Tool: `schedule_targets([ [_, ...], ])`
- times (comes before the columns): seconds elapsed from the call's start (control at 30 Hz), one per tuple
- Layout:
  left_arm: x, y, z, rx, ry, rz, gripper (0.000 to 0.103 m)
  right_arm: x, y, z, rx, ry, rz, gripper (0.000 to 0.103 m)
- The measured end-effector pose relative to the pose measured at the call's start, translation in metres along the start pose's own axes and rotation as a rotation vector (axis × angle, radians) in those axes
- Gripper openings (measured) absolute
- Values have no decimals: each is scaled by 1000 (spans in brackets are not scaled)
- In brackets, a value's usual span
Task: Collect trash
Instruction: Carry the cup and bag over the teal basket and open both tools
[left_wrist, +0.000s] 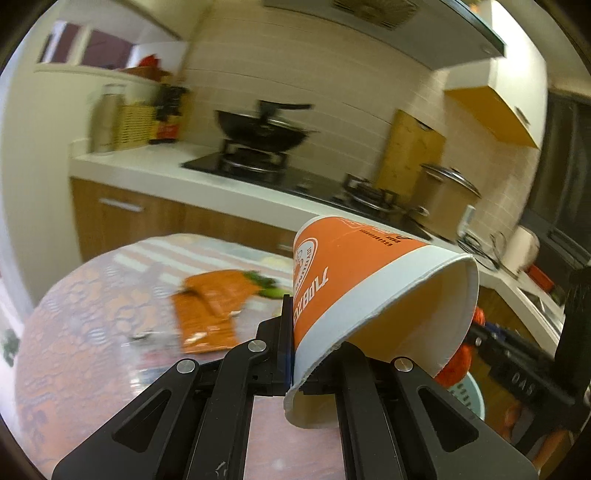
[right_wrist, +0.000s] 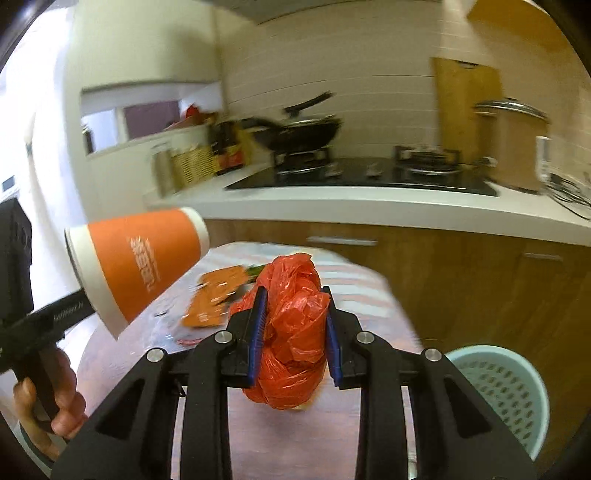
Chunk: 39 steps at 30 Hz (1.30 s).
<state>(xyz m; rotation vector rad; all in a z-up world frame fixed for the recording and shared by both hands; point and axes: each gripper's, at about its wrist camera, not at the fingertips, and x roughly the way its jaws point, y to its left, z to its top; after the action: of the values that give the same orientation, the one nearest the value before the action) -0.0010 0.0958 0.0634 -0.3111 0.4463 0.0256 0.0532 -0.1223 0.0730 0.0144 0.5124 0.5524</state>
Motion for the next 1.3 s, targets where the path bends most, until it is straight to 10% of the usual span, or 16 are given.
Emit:
schedule_targets([
  [0.5, 105, -151, -67, 95, 263, -253, 0, -31, -144, -42, 193, 97, -332, 25],
  [0.87, 159, -190, -115, 160, 455, -306, 1, -19, -204, -90, 332, 241, -444, 28],
  [1.0, 170, -191, -127, 193, 505, -262, 56, -20, -213, -97, 373, 263, -448, 36],
  [1.3, 164, -169, -120, 169, 510, -269, 59, -23, -202, -92, 353, 248, -435, 44],
])
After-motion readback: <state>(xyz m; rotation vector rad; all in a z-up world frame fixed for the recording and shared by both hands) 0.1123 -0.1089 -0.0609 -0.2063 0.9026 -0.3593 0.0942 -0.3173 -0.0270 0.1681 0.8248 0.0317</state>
